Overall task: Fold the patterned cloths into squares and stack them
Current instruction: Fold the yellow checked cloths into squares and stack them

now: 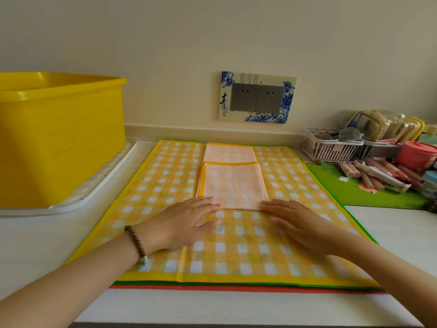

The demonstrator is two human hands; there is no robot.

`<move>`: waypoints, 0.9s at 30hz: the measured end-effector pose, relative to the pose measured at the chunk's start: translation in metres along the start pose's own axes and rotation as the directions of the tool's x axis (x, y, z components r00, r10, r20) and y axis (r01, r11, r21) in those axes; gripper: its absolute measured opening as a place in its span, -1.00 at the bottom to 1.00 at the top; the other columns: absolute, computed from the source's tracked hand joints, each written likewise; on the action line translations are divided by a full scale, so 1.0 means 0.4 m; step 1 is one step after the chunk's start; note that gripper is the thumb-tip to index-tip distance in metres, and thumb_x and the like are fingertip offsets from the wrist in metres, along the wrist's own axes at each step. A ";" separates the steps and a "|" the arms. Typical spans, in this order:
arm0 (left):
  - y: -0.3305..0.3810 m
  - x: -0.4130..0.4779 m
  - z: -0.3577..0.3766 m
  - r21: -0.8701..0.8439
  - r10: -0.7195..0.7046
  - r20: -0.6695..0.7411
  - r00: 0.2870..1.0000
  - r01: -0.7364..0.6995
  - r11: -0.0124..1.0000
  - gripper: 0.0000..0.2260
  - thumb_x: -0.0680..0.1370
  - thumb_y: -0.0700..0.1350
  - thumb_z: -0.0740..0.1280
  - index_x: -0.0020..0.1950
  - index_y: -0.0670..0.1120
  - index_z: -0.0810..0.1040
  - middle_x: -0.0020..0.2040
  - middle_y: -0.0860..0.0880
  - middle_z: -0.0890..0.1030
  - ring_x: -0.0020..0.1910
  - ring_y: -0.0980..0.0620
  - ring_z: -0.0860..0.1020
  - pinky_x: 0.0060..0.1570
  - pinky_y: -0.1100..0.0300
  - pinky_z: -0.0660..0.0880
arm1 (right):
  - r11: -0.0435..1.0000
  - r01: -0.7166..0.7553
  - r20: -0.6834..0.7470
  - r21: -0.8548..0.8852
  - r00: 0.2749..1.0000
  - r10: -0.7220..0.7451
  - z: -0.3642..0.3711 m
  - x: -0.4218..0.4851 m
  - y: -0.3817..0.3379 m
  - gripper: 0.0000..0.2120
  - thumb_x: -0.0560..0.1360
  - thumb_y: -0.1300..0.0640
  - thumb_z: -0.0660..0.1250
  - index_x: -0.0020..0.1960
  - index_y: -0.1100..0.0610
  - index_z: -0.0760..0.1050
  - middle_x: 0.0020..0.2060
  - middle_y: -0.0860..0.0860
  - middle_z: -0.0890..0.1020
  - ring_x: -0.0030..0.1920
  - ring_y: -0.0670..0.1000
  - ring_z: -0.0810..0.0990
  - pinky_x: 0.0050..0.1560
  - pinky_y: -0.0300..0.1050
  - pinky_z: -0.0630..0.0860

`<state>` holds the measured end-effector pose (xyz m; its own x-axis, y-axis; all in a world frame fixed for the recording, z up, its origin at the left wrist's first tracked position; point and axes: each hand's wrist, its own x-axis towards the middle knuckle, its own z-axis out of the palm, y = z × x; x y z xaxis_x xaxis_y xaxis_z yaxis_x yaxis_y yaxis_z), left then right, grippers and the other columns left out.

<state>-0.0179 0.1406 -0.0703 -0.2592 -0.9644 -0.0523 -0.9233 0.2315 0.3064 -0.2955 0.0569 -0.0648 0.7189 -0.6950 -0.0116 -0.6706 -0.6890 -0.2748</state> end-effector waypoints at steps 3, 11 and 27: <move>-0.012 0.025 -0.017 -0.232 -0.037 -0.020 0.999 0.032 0.972 -0.50 0.55 0.26 -0.01 0.45 0.13 0.27 0.47 0.20 0.22 0.45 0.24 0.14 0.42 0.25 0.07 | 0.999 0.032 -0.152 0.029 0.988 -0.027 -0.016 0.023 0.002 -0.57 0.55 -0.15 0.06 0.40 -0.14 0.30 0.38 -0.21 0.35 0.40 -0.19 0.26 0.44 -0.14 0.18; -0.055 0.061 -0.023 -0.219 -0.153 -0.043 0.987 0.140 0.966 -0.38 0.52 0.25 0.16 0.52 0.07 0.12 0.52 0.17 0.09 0.49 0.18 0.03 0.47 0.16 0.05 | 0.986 -0.023 -0.094 -0.163 0.996 0.008 -0.033 0.081 -0.028 -0.50 0.58 -0.03 0.17 0.48 -0.17 0.11 0.37 -0.12 0.40 0.29 -0.01 0.43 0.20 -0.17 0.38; -0.039 0.034 -0.038 0.033 0.060 -0.121 0.991 -0.056 0.998 -0.40 0.55 -0.14 0.29 0.50 0.15 0.11 0.52 0.15 0.09 0.51 0.15 -0.03 0.47 0.22 -0.05 | 0.983 0.167 -0.281 0.073 0.949 -0.140 -0.041 -0.057 -0.038 -0.69 0.55 0.09 0.23 0.12 -0.33 0.46 -0.02 -0.46 0.55 -0.03 -0.33 0.55 -0.20 -0.54 0.37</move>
<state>-0.0026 0.1220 -0.0615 -0.2778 -0.9572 0.0813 -0.9162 0.2894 0.2772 -0.3045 0.0798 -0.0445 0.7250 -0.6209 0.2980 -0.5259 -0.7785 -0.3427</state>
